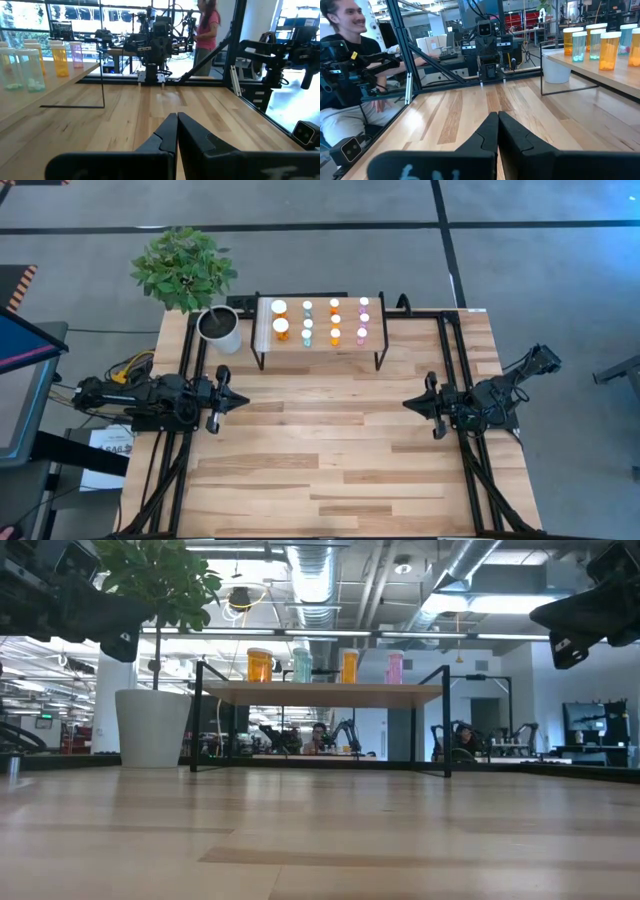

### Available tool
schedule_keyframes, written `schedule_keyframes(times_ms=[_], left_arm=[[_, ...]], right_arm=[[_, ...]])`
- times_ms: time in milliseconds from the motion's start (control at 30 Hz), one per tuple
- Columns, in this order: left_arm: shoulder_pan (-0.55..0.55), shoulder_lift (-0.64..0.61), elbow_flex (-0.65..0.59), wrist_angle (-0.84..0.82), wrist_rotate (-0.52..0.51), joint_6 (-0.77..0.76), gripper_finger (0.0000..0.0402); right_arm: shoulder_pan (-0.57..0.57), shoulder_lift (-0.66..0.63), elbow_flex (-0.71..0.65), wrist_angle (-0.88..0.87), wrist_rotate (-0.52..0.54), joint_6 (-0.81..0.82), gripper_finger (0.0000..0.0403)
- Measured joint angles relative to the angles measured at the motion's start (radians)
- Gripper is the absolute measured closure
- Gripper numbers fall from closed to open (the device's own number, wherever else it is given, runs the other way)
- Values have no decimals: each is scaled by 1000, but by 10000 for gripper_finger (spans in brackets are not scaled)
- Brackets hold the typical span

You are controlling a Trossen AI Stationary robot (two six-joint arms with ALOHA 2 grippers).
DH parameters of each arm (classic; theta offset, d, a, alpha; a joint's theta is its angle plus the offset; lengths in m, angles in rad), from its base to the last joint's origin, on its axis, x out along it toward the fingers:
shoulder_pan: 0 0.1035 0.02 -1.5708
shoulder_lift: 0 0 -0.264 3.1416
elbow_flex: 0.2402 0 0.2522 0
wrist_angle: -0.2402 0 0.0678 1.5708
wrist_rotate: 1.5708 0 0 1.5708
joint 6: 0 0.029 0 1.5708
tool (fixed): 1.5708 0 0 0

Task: Pick and place medicine bottles onto shelf by color
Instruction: Return to Home Position

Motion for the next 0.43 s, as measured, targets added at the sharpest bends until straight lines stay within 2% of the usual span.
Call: schedule_keyframes(times_ms=[433], left_arm=[[0, 0, 0, 0, 0, 0, 401]], right_arm=[[0, 0, 0, 0, 0, 0, 372]])
